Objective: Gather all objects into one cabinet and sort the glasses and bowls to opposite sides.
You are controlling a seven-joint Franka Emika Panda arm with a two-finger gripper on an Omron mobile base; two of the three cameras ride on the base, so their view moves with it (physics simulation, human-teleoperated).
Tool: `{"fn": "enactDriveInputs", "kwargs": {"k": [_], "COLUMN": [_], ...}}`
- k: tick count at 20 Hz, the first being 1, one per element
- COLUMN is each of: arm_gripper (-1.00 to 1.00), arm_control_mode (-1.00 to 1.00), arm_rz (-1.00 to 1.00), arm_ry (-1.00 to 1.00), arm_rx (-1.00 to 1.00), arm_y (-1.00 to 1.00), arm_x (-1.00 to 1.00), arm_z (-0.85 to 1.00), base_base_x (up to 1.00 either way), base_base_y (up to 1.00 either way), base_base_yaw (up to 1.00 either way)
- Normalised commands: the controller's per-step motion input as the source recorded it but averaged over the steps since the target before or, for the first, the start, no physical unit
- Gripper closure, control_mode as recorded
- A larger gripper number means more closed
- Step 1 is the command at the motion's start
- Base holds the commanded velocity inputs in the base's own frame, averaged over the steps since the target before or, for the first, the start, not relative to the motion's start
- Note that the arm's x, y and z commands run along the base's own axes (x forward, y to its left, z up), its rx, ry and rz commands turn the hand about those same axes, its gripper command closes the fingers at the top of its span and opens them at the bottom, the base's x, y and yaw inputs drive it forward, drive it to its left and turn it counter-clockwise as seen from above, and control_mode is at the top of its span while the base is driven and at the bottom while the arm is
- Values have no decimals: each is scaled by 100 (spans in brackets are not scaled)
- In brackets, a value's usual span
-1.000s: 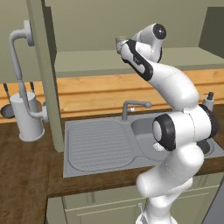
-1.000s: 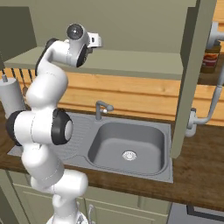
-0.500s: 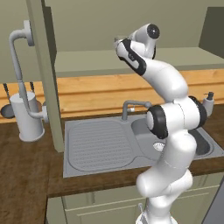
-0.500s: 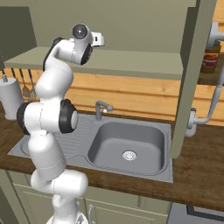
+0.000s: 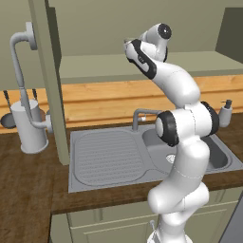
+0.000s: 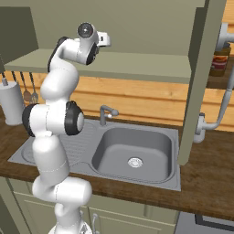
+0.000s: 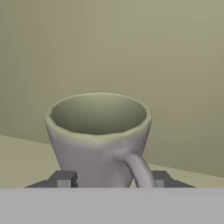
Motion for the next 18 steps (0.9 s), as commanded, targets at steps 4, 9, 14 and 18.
{"fn": "enactDriveInputs", "kwargs": {"k": [4, 9, 14, 18], "arm_gripper": [100, 100, 100, 100], "arm_control_mode": [-100, -100, -100, -100], "arm_rz": [0, 0, 0, 0], "arm_ry": [0, 0, 0, -1], "arm_rx": [0, 0, 0, 0], "arm_y": [0, 0, 0, 0], "arm_x": [4, 0, -6, -33], "arm_z": [-11, -6, 0, 1], "base_base_x": [0, 0, 0, 0], "base_base_y": [0, 0, 0, 0], "base_base_yaw": [0, 0, 0, 0]}}
